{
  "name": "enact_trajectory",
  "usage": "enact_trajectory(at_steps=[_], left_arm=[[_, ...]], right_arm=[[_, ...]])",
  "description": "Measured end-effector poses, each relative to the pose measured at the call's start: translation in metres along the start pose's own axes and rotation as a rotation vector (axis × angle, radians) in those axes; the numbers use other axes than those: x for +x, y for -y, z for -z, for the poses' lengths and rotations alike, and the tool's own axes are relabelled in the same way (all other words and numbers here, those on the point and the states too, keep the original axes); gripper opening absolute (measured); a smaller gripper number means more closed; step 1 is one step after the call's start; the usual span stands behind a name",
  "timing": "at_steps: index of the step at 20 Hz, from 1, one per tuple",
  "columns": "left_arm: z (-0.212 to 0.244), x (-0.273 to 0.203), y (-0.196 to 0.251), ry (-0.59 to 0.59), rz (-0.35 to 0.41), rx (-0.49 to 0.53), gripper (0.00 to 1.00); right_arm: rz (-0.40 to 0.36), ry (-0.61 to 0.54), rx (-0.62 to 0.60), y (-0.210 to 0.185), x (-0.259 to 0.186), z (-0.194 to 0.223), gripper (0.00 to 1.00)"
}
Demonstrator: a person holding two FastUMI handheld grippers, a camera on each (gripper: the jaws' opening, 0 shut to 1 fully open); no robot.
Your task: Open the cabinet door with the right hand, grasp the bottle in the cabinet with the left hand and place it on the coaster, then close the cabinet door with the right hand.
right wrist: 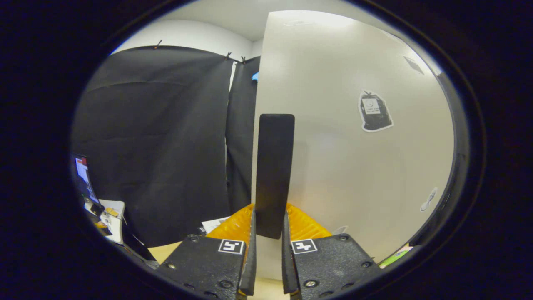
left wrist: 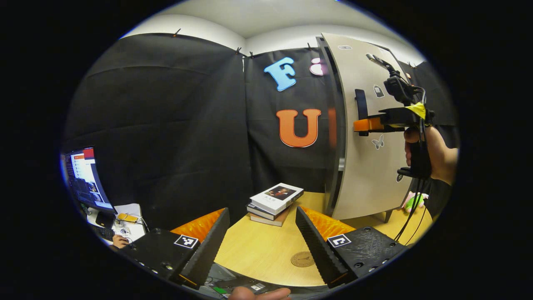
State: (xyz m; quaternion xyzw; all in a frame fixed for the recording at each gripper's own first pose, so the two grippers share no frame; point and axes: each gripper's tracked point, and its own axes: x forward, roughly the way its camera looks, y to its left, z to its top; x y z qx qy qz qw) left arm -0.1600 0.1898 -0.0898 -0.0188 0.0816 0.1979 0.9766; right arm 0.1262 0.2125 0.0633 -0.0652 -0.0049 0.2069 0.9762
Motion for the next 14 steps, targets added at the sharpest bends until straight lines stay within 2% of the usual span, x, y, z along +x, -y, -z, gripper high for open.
enact_trajectory(at_steps=[6, 14], left_arm=[[-0.013, 0.011, 0.029, 0.031, 0.083, 0.017, 0.97], [-0.036, 0.039, 0.068, 0.059, 0.150, 0.012, 0.97]], right_arm=[[-0.069, -0.002, -0.003, 0.005, -0.010, 0.003, 0.29], [-0.143, -0.002, 0.012, 0.019, -0.018, 0.002, 0.28]])
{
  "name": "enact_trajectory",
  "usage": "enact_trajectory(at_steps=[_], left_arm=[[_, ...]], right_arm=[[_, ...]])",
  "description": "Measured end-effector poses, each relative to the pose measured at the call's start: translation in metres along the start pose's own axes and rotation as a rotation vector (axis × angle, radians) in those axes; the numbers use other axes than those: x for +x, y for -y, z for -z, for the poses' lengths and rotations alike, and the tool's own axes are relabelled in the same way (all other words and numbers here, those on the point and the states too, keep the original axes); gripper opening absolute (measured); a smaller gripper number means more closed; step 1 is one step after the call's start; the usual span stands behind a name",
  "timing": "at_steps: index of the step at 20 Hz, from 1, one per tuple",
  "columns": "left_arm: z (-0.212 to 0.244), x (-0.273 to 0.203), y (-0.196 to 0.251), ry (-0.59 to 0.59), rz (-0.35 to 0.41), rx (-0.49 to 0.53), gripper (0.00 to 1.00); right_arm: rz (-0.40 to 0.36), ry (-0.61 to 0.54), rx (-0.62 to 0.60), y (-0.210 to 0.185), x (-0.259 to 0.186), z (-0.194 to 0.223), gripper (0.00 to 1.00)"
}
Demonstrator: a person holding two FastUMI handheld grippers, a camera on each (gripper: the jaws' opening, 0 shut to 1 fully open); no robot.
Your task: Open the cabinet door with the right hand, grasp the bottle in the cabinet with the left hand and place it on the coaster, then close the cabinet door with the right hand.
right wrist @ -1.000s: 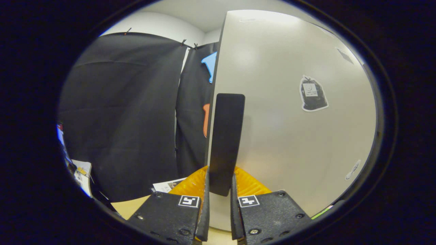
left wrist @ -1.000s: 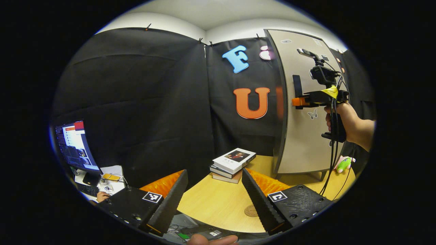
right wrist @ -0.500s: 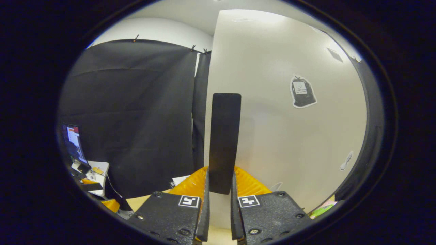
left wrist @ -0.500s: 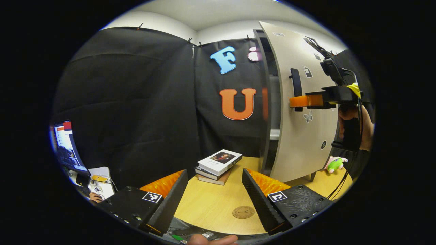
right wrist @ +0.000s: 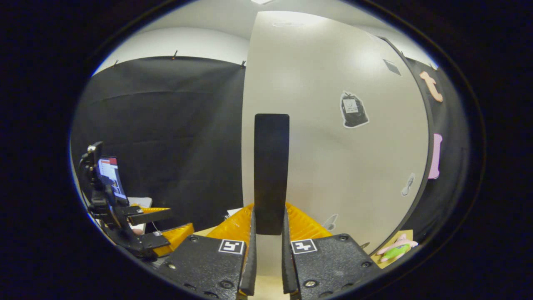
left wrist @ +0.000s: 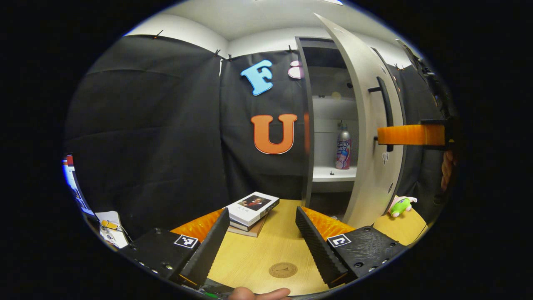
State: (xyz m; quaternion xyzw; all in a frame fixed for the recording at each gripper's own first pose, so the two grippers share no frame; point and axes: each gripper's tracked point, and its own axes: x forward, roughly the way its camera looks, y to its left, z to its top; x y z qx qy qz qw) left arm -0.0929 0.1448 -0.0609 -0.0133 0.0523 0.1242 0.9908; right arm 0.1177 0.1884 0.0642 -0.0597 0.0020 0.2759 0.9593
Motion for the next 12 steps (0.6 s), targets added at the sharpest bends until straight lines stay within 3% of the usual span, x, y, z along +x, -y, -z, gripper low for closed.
enact_trajectory(at_steps=[5, 12], left_arm=[[0.002, 0.014, 0.046, -0.005, 0.087, 0.015, 0.96], [0.001, 0.025, 0.108, -0.009, 0.221, 0.024, 0.96]], right_arm=[[-0.007, -0.008, 0.007, 0.006, -0.016, 0.003, 0.28], [0.049, -0.015, 0.035, 0.012, -0.032, 0.004, 0.27]])
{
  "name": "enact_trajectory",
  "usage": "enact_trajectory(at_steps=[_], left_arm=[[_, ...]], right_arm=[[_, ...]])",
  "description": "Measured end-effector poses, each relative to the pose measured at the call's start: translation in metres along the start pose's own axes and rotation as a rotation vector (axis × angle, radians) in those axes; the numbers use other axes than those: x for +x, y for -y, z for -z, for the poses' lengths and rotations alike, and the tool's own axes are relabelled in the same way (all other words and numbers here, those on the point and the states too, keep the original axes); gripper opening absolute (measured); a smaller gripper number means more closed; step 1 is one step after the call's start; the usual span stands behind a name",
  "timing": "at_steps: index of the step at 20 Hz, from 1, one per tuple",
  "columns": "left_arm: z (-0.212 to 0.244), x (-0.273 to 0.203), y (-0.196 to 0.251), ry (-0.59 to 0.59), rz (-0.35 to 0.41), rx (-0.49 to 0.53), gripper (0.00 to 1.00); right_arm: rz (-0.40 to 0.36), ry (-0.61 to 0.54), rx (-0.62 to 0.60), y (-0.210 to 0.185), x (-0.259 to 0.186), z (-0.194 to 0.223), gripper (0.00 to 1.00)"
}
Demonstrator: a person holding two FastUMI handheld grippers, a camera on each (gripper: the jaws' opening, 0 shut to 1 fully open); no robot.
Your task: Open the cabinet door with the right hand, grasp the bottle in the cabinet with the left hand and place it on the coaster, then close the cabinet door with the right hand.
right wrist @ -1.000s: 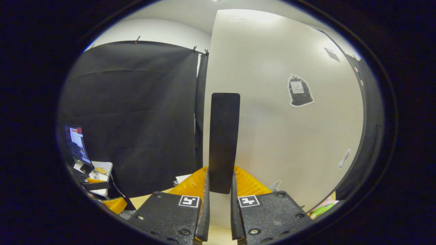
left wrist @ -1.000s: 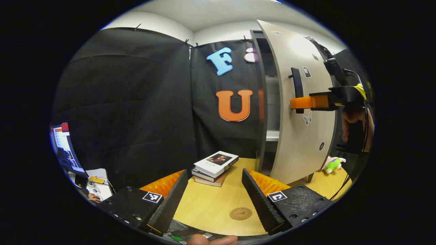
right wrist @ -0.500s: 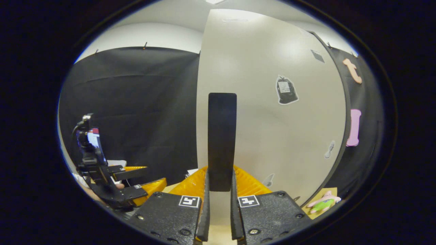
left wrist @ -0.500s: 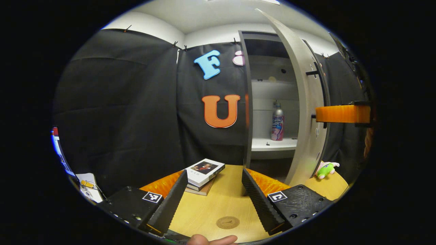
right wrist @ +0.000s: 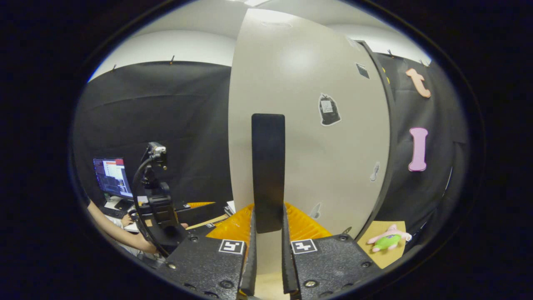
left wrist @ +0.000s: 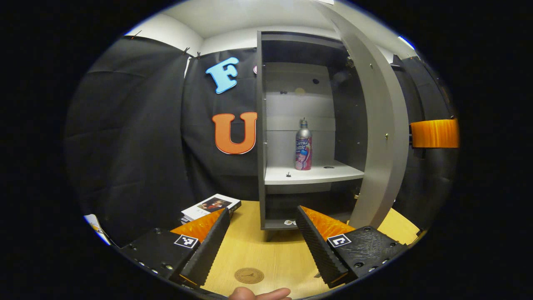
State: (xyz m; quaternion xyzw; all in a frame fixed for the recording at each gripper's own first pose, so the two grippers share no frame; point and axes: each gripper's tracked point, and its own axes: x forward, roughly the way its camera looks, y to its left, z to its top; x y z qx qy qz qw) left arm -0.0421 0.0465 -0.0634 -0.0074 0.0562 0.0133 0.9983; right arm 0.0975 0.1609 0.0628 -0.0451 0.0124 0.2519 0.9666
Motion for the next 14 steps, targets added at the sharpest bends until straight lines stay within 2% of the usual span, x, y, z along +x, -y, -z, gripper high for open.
enact_trajectory(at_steps=[10, 14], left_arm=[[-0.007, 0.033, 0.049, 0.010, 0.133, 0.020, 0.96], [-0.010, 0.047, 0.074, 0.011, 0.182, 0.007, 0.96]], right_arm=[[0.097, 0.000, 0.027, 0.015, -0.014, 0.002, 0.27], [0.143, 0.024, 0.078, 0.018, -0.019, 0.001, 0.27]])
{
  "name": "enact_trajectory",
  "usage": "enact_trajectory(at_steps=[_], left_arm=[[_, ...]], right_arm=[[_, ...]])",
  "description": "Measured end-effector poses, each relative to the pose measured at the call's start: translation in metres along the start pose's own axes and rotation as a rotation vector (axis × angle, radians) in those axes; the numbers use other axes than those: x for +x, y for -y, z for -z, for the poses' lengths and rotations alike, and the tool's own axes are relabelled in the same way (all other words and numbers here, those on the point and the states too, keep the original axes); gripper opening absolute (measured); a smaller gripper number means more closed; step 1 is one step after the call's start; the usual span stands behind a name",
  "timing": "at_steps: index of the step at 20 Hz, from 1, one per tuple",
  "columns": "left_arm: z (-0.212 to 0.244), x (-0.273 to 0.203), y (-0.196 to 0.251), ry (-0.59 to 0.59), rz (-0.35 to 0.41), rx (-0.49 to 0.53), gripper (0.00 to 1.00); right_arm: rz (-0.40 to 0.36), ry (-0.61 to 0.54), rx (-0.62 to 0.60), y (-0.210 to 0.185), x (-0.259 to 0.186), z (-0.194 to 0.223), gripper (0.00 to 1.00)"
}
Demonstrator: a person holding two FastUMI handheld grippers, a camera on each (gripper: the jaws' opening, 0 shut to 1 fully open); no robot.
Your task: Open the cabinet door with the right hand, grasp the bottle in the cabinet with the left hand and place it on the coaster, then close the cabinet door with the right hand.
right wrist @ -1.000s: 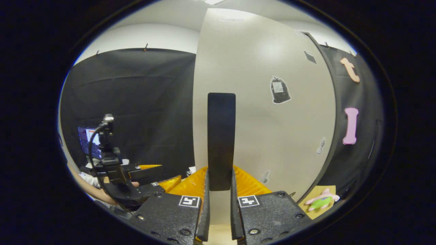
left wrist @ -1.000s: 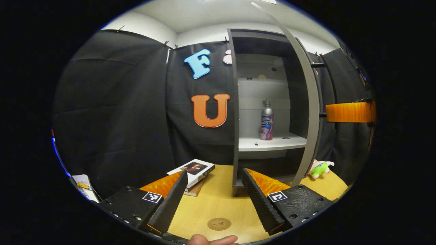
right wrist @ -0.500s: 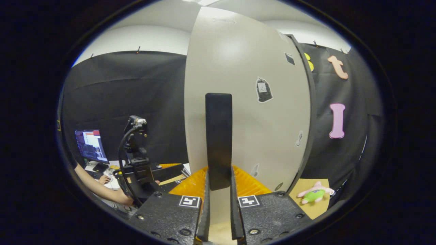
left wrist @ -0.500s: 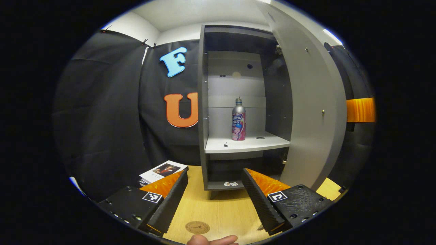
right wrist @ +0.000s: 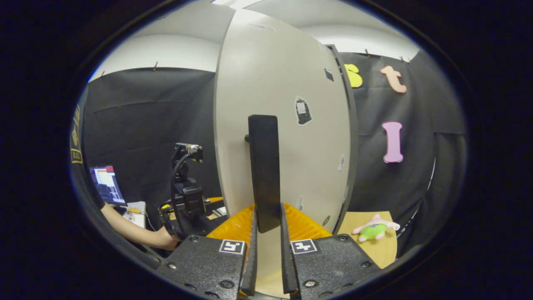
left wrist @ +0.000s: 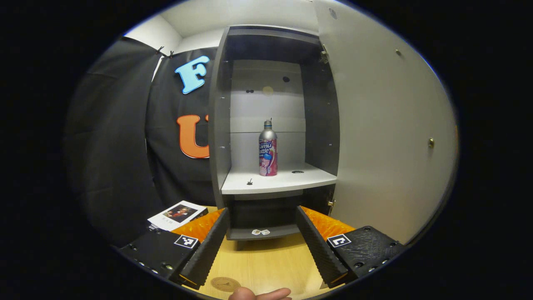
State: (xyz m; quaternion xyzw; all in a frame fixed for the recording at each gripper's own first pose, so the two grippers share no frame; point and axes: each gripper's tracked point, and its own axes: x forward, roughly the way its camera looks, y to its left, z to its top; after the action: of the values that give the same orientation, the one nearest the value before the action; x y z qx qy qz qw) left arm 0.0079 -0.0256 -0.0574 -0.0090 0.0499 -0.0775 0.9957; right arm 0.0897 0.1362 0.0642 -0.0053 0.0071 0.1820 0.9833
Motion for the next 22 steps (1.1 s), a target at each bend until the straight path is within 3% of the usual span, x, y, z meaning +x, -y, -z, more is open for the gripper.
enact_trajectory(at_steps=[5, 6, 8, 9, 14, 16, 18, 22], left_arm=[[-0.016, 0.025, 0.017, 0.038, 0.034, 0.017, 0.97], [-0.019, 0.031, 0.018, 0.047, 0.035, 0.020, 0.97], [-0.023, 0.039, 0.021, 0.058, 0.036, 0.026, 0.97], [-0.025, 0.045, 0.022, 0.061, 0.034, 0.028, 0.97], [-0.025, 0.079, 0.025, 0.036, -0.001, 0.077, 0.96], [-0.026, 0.092, 0.027, 0.037, -0.022, 0.099, 0.97], [-0.031, 0.107, 0.027, 0.045, -0.027, 0.086, 0.96], [-0.047, 0.138, 0.024, 0.076, -0.035, 0.084, 0.96]], right_arm=[[0.020, 0.076, 0.028, 0.004, -0.001, -0.010, 0.29], [0.046, 0.078, 0.029, 0.009, 0.000, -0.010, 0.46], [0.112, 0.068, 0.031, 0.022, -0.001, -0.006, 0.68], [0.140, 0.072, 0.039, 0.024, -0.003, -0.007, 0.73], [0.243, 0.113, 0.055, 0.045, -0.008, -0.010, 0.75], [0.281, 0.132, 0.067, 0.053, -0.013, -0.009, 0.91], [0.304, 0.141, 0.087, 0.057, -0.020, -0.006, 0.98], [0.379, 0.151, 0.091, 0.075, -0.033, -0.005, 0.96]])
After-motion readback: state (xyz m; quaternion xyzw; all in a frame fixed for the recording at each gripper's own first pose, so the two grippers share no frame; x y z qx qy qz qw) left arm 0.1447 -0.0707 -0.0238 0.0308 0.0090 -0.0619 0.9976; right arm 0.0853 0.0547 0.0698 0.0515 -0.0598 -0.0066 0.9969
